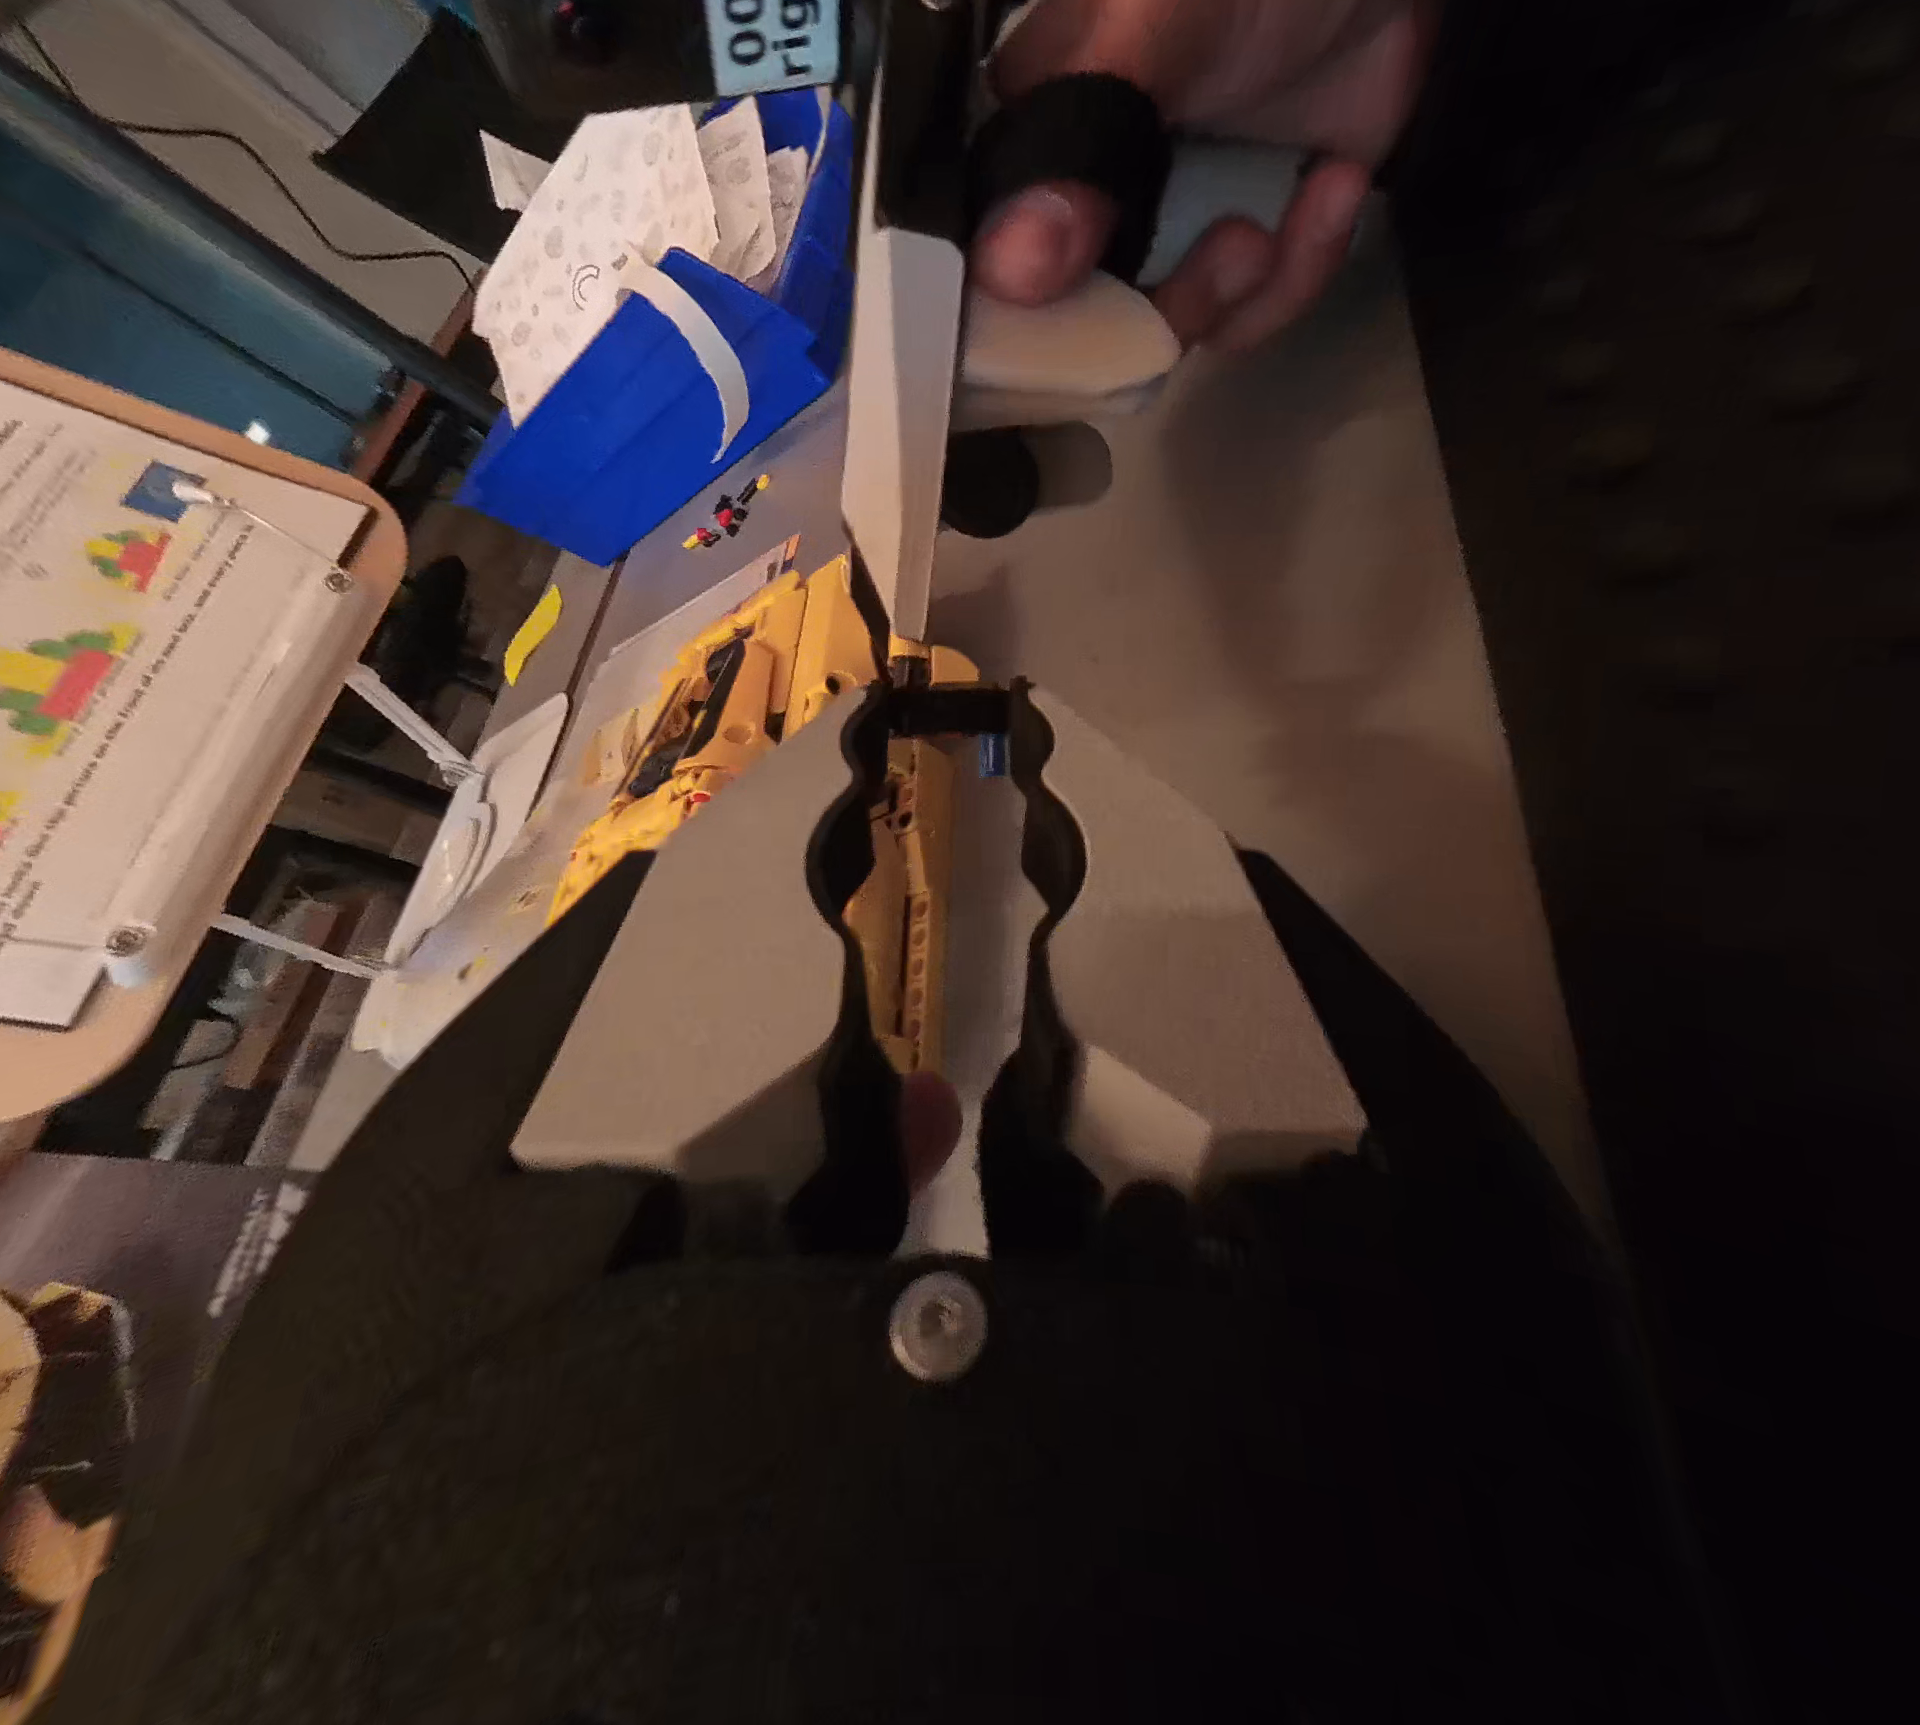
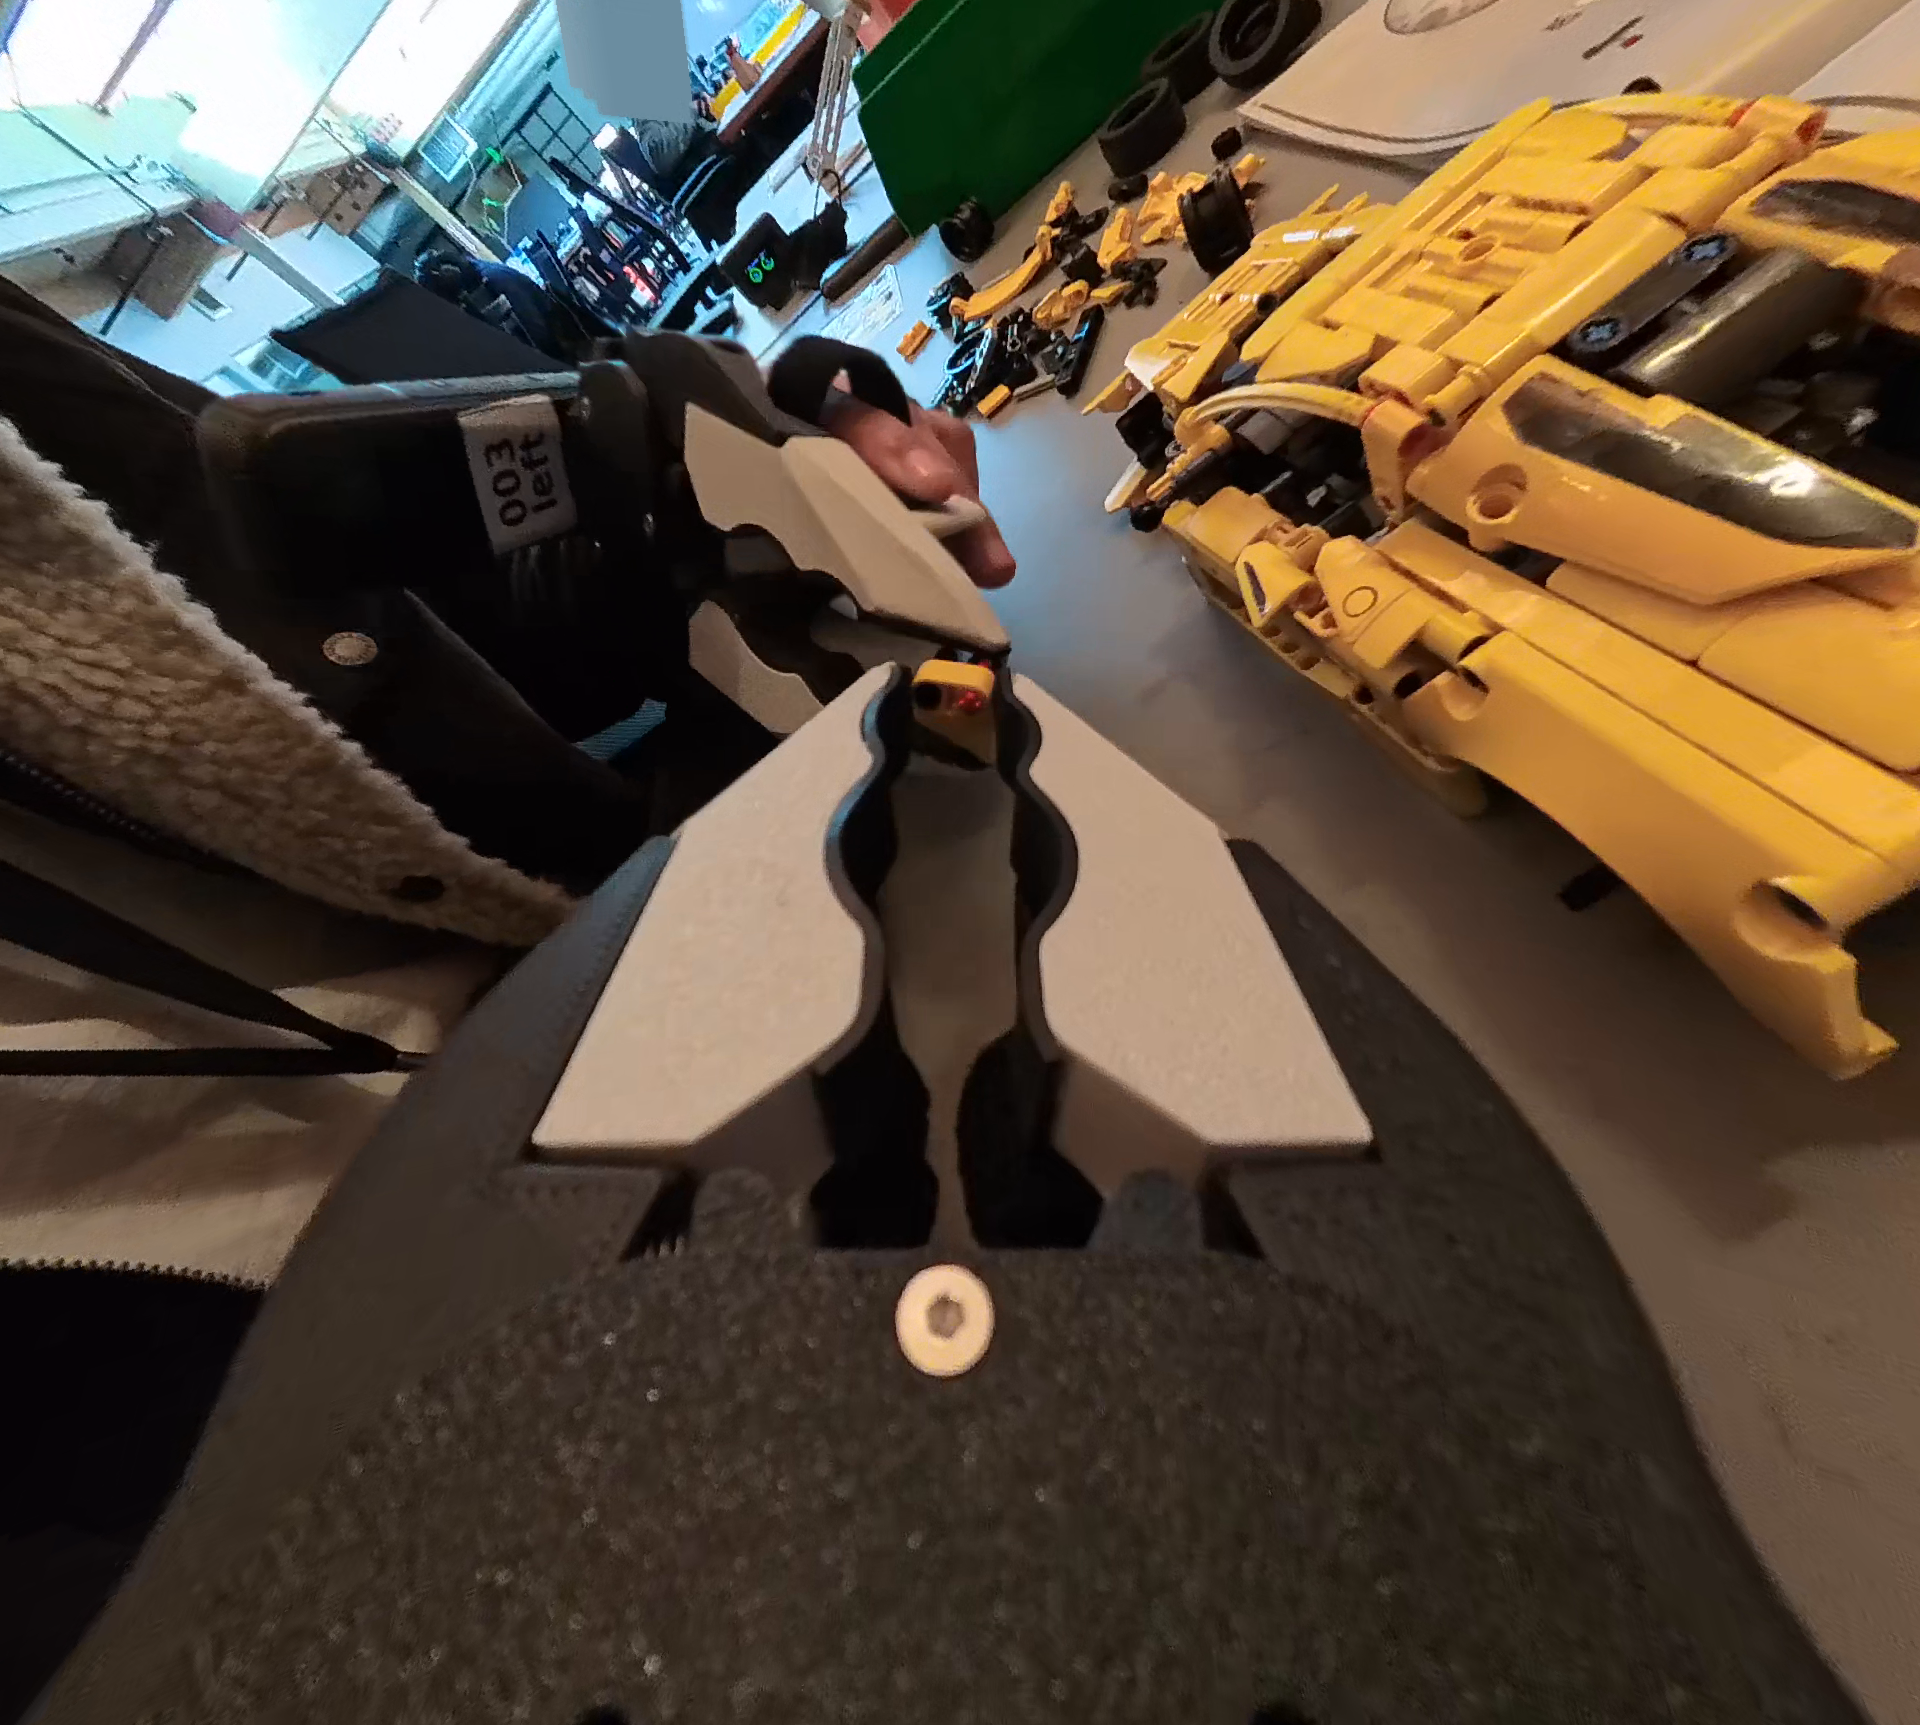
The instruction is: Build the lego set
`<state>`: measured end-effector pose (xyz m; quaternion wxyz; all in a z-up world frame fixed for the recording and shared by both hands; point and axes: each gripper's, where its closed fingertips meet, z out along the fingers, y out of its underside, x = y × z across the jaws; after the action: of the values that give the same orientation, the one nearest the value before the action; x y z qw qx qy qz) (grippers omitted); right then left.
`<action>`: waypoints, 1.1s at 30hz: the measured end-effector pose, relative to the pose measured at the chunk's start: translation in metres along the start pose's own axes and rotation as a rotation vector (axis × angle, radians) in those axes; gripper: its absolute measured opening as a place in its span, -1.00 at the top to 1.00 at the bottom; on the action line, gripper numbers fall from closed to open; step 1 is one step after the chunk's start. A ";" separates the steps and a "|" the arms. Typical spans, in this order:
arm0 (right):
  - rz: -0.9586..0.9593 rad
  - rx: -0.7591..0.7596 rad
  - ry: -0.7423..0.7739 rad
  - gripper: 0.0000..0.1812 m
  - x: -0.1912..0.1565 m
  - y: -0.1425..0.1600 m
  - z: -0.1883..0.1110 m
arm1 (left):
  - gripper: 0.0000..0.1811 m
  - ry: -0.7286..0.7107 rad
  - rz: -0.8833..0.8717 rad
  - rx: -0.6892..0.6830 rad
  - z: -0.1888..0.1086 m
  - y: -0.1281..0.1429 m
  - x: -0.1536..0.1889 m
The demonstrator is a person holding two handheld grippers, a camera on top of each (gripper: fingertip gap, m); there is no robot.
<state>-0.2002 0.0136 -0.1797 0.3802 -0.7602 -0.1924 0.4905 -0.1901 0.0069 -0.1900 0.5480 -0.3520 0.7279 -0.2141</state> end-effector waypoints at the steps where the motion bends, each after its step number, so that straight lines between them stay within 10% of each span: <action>1: 0.013 0.006 -0.007 0.85 0.000 -0.001 0.000 | 0.76 -0.002 -0.012 0.003 0.000 -0.001 0.000; 21: 0.001 0.130 -0.112 0.71 -0.012 -0.020 -0.011 | 0.75 -0.060 -0.129 0.145 -0.010 -0.015 -0.018; 33: -0.047 0.068 0.113 0.88 0.023 -0.009 -0.016 | 0.75 0.033 -0.092 -0.078 -0.008 0.034 0.002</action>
<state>-0.1747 0.0283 -0.1823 0.4274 -0.7685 -0.1719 0.4440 -0.2074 0.0274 -0.2125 0.5115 -0.4028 0.7275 -0.2164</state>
